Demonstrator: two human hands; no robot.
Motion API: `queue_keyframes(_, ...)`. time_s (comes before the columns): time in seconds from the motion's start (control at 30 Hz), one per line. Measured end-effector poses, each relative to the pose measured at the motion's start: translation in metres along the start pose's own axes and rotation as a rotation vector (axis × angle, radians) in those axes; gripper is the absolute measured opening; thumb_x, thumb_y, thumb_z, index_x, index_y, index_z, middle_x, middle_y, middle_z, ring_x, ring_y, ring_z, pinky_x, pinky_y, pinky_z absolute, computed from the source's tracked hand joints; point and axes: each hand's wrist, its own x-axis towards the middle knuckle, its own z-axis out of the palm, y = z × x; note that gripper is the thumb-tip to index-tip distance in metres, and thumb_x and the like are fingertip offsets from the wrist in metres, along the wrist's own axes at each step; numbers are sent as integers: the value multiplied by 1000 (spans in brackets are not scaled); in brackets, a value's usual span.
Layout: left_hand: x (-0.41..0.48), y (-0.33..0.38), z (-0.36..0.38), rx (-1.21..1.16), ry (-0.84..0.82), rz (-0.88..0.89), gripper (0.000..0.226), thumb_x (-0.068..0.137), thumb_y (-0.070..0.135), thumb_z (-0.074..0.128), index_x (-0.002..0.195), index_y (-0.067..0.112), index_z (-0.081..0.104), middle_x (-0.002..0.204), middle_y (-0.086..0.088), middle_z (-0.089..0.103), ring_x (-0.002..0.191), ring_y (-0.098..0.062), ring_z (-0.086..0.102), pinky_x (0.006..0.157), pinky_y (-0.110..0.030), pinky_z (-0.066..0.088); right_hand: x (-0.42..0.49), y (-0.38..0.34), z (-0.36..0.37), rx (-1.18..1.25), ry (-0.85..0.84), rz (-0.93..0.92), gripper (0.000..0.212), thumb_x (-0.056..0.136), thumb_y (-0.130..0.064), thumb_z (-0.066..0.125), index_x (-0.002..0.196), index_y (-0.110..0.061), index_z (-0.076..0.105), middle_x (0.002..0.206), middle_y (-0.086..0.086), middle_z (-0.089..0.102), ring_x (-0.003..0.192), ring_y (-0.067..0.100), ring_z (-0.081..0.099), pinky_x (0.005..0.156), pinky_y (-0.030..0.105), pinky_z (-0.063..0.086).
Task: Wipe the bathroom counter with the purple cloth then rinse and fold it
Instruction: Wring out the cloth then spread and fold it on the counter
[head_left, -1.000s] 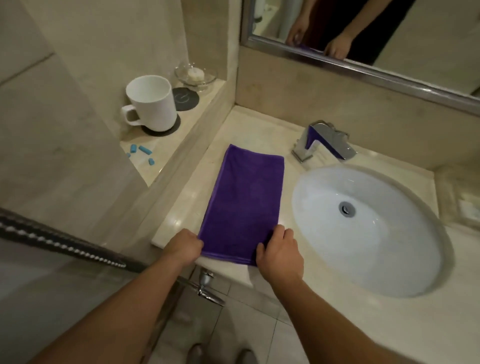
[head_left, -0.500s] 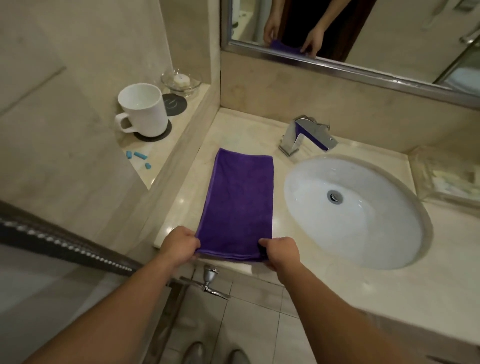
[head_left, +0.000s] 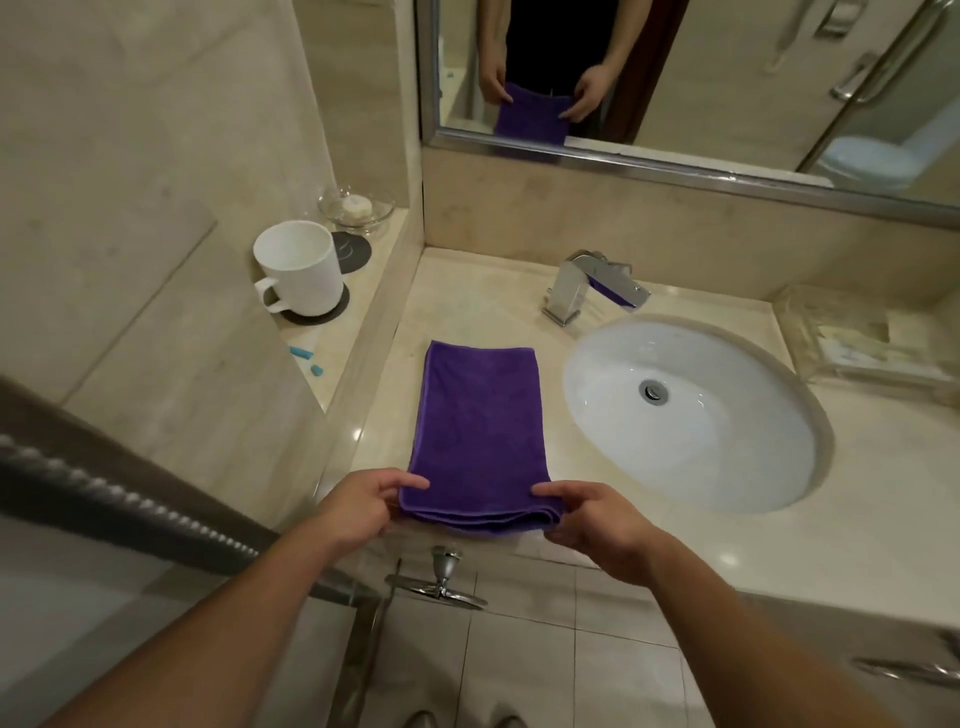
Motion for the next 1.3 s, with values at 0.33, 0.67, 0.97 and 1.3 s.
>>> queue_keyframes(0.33,-8,5,-3,90,248,290,28,83,16,77,96,41,77,90,8,70,83,-13,66,75,-29,53,-13,-13,4,-490,223,-348,7,90,-36,72,88,-42,75,78,-14,69,73,5,65,71,22,48)
queue_keyframes(0.67,-5,30,-11,54,337,389,21,92,12,65,100,28,75,87,9,75,89,-11,69,85,-37,56,-14,-41,14,-450,359,-438,15,96,-30,63,96,-42,72,87,-14,74,85,1,67,72,18,48)
queue_keyframes(0.97,5,39,-6,53,428,365,8,89,26,70,92,25,78,74,10,74,76,-10,69,74,-35,58,-8,-55,7,-538,378,-337,19,98,-36,58,88,-25,69,80,-5,71,77,14,64,65,26,46)
queue_keyframes(1.3,38,59,-5,96,523,349,18,92,38,63,100,28,76,76,10,72,76,-13,69,72,-41,60,22,-78,0,-468,414,-360,20,102,-35,52,93,-27,68,83,-5,67,77,12,61,63,24,42)
